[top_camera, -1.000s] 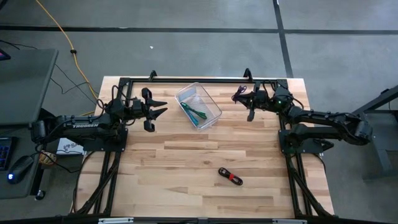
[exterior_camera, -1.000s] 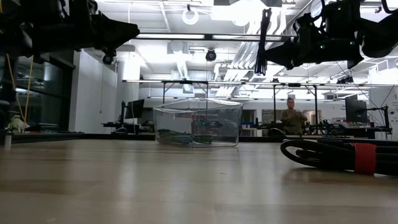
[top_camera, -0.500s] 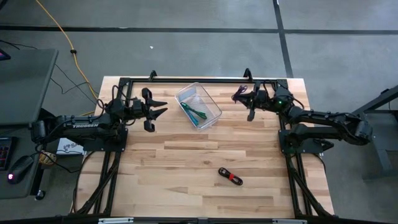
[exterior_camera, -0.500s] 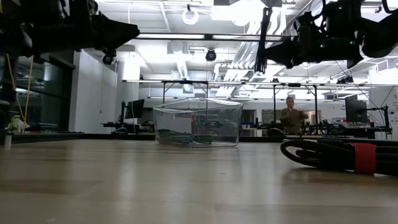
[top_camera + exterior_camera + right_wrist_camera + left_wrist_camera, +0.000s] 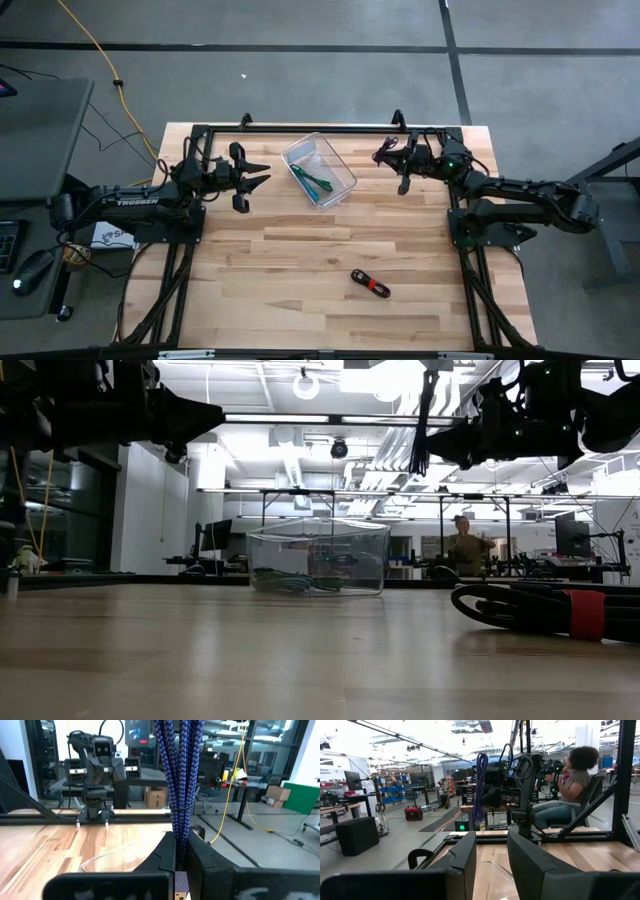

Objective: Pick and place USB-C Cables
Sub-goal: Put the purple charger cable into the transparent bin

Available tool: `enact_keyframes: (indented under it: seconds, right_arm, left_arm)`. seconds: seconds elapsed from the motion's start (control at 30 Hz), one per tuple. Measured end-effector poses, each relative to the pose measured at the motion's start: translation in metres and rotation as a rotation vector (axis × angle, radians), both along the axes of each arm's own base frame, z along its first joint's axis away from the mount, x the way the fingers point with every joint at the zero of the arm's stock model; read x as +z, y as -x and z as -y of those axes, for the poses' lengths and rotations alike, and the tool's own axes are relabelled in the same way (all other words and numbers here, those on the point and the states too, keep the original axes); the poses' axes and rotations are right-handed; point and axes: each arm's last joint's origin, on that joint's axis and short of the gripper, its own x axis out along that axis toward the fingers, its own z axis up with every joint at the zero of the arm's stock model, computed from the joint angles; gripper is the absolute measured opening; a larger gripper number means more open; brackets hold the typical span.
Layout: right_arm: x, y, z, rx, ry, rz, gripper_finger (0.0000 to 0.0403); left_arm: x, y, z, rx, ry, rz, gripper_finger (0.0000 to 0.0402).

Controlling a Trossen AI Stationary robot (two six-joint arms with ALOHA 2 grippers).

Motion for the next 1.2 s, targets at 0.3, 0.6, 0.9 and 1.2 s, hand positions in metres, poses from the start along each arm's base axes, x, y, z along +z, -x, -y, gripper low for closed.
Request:
enact_keyframes:
  seconds: [0.3,0.6,0.9,1.2]
  right_arm:
    - [0.003,0.000,0.000,0.003,-0.019,0.032,0.0000]
    - [0.011,-0.002,-0.006,0.018,0.003,0.113,0.0000]
    - [0.012,-0.002,-0.007,0.022,0.021,0.114,0.0000]
    - [0.011,-0.002,-0.007,0.022,0.025,0.105,0.0000]
  left_arm:
    - [-0.001,0.000,0.000,-0.001,0.008,-0.011,0.0090]
    - [-0.006,-0.001,0.000,0.000,0.029,-0.050,0.0090]
    - [-0.006,-0.001,0.000,0.000,0.029,-0.050,0.0090]
    - [-0.006,-0.001,0.000,0.000,0.029,-0.050,0.0090]
